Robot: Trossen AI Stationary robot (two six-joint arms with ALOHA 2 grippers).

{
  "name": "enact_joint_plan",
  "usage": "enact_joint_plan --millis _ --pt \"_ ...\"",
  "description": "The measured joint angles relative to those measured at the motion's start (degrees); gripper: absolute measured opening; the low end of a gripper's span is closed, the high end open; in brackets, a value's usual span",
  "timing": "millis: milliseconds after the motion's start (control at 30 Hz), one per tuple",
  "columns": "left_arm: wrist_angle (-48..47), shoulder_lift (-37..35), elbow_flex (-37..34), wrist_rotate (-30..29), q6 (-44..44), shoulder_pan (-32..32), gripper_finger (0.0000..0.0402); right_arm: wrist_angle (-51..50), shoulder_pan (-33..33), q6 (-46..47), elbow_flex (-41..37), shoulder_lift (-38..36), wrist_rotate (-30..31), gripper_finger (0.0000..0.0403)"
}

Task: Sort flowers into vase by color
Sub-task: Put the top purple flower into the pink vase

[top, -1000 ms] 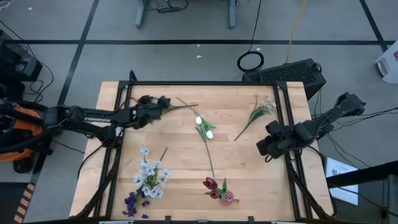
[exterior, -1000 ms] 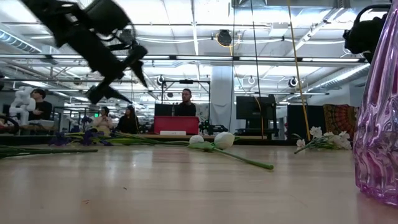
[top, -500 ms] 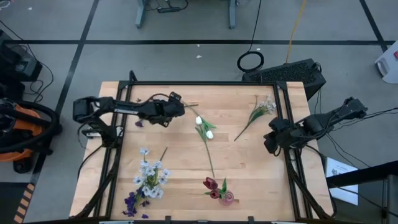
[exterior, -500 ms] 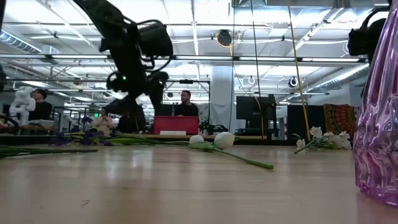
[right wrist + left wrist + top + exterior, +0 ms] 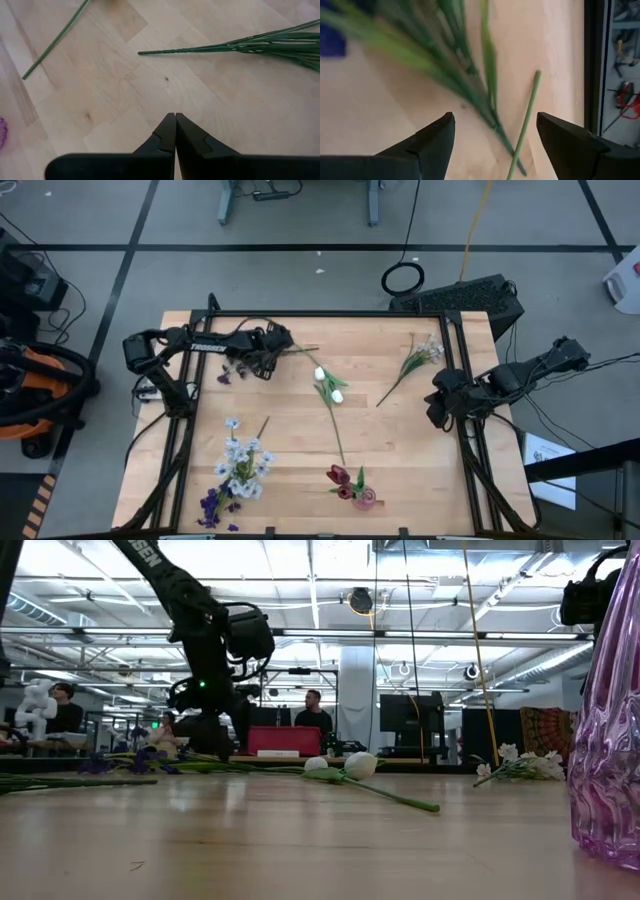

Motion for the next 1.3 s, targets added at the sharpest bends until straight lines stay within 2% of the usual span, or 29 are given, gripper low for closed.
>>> enact_joint_plan --millis 267,467,1300 --pt "-3.62 0.01 0.00 8.18 3.32 6.01 0.0283 -0.02 0.02 1.14 0.00 0.00 1.93 0.0000" --pt "-6.85 2.55 0.28 11.98 3.16 6.86 0.0283 0.09 0.00 2.12 0.00 0.00 5.01 0.0000" --pt "-6.69 4.46 0.09 10.12 3.27 6.17 0.0283 0.17 0.02 2.07 0.00 0.00 6.35 0.0000"
